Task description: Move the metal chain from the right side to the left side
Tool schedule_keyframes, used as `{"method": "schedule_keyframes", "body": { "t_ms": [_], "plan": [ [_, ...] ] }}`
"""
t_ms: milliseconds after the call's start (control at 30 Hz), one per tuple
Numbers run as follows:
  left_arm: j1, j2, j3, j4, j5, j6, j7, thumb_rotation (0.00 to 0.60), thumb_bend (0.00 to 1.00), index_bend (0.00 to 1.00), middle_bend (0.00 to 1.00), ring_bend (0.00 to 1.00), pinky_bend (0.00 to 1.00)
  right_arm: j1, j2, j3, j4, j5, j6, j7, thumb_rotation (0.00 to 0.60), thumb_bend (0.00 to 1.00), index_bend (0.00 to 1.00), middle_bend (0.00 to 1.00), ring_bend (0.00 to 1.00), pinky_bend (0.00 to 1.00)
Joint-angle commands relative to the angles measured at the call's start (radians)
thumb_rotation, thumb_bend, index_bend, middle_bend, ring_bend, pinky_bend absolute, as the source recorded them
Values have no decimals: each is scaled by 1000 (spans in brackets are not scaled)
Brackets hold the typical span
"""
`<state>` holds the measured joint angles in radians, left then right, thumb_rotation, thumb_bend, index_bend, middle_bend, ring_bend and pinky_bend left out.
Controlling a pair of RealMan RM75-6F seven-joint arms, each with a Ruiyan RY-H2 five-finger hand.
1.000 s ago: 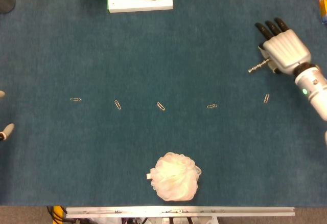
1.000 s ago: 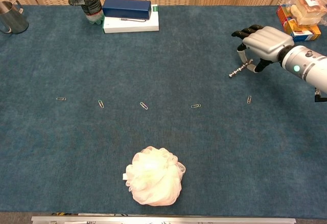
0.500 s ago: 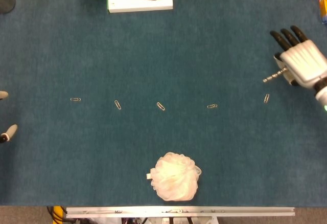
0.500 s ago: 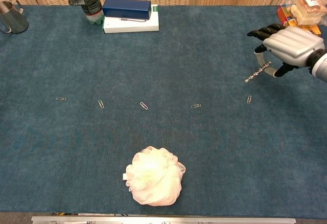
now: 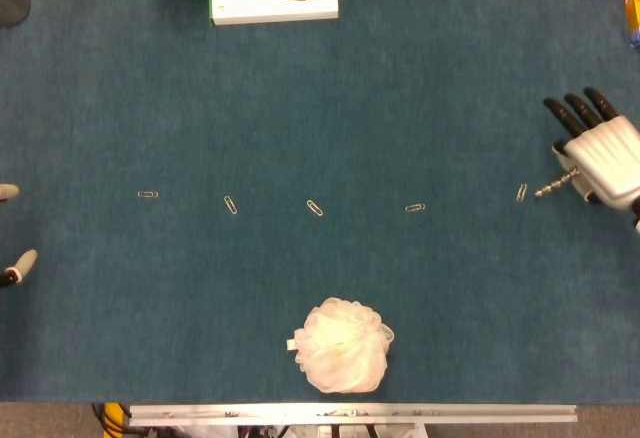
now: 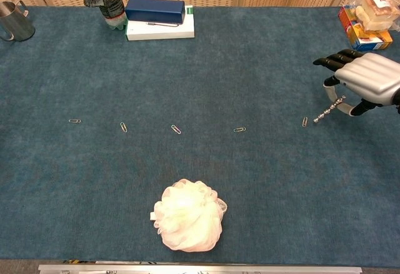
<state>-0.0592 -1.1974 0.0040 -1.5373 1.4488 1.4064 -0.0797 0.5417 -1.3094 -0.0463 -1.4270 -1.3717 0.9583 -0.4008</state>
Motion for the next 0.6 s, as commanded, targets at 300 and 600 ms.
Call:
{"method": "schedule_keyframes", "body": {
  "t_ms": [300, 600],
  "plan": [
    [10, -4, 2, 11, -2, 7, -15, 600, 178, 279, 328, 274, 264, 14, -18, 15, -12, -14, -12, -12, 600, 345, 603, 63, 0, 36],
    [16, -5, 2, 22, -5, 9, -30, 600, 177, 279, 328, 274, 264, 31, -38, 29, -27, -22, -23, -17, 600, 345, 602, 64, 0, 36]
  ]
}}
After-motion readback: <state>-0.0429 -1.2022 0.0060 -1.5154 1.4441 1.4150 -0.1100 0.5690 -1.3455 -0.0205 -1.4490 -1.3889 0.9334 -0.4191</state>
